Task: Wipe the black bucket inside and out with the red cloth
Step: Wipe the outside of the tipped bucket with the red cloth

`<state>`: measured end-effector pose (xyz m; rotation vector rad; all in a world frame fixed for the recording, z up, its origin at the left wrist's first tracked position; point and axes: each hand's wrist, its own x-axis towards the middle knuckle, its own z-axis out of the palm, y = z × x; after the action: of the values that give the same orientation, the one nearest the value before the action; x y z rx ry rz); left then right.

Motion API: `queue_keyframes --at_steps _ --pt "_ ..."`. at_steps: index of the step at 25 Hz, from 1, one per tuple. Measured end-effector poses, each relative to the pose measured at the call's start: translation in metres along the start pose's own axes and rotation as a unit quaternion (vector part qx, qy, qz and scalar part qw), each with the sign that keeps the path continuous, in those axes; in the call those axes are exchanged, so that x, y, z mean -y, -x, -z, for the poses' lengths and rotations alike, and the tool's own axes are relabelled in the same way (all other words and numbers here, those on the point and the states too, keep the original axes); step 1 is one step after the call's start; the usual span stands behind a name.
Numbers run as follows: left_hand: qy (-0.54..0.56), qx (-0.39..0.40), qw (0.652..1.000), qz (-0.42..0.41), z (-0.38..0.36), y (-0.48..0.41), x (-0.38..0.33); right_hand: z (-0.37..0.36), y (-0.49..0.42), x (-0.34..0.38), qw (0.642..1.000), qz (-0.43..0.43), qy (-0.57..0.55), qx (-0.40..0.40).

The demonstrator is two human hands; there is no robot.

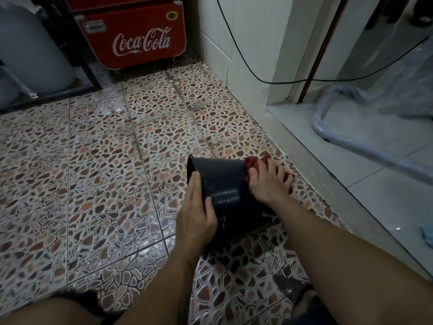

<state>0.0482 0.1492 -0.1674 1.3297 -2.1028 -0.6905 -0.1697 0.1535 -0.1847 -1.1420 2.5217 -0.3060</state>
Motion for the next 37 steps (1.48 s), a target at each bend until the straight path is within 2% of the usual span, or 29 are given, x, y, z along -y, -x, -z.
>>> queue_keyframes --at_steps 2,6,9,11,12,15,18,20,22,25,28,30,33,37 --pt "0.009 0.006 1.0 0.024 0.002 -0.009 -0.006 0.002 0.006 0.0 1.0 0.021 0.005 0.01" --pt "0.05 0.039 0.989 0.131 0.01 -0.046 -0.023 0.007 0.03 0.007 0.99 0.13 -0.058 0.018" --pt "0.132 0.079 0.963 0.223 0.014 -0.066 -0.013 0.005 0.059 0.02 0.97 0.205 -0.123 0.044" --pt "0.189 0.077 0.937 0.283 0.014 -0.067 -0.004 -0.007 0.082 0.025 0.962 0.232 -0.135 0.051" --pt "0.189 0.064 0.936 0.291 0.013 -0.065 -0.003 -0.013 0.089 0.024 0.962 0.234 -0.129 0.049" --pt "0.161 0.019 0.959 0.232 0.019 -0.05 -0.006 -0.019 0.084 0.012 0.976 0.195 -0.084 0.045" --pt "0.095 0.05 0.99 0.095 0.028 -0.019 -0.003 -0.017 0.063 0.0 0.99 0.117 -0.043 0.065" --pt "0.059 0.03 0.996 0.057 0.027 -0.004 0.0 -0.013 0.054 -0.002 0.992 0.086 -0.04 0.078" --pt "0.084 -0.01 0.993 0.08 0.026 -0.004 -0.002 -0.008 0.053 0.001 0.992 0.076 -0.06 0.076" --pt "0.129 -0.039 0.977 0.165 0.023 -0.027 -0.01 0.002 0.063 0.022 0.986 0.09 -0.122 0.072" --pt "0.145 -0.056 0.962 0.224 0.021 -0.05 -0.011 0.004 0.084 0.05 0.968 0.198 -0.135 0.075" --pt "0.155 -0.05 0.959 0.234 0.02 -0.054 -0.009 0.0 0.096 0.049 0.965 0.235 -0.092 0.066" --pt "0.163 -0.039 0.96 0.224 0.02 -0.048 -0.004 -0.009 0.096 0.024 0.98 0.193 -0.016 0.048" --pt "0.189 -0.034 0.96 0.203 0.018 -0.039 0.003 -0.008 0.065 0.026 0.992 0.087 -0.014 0.088"
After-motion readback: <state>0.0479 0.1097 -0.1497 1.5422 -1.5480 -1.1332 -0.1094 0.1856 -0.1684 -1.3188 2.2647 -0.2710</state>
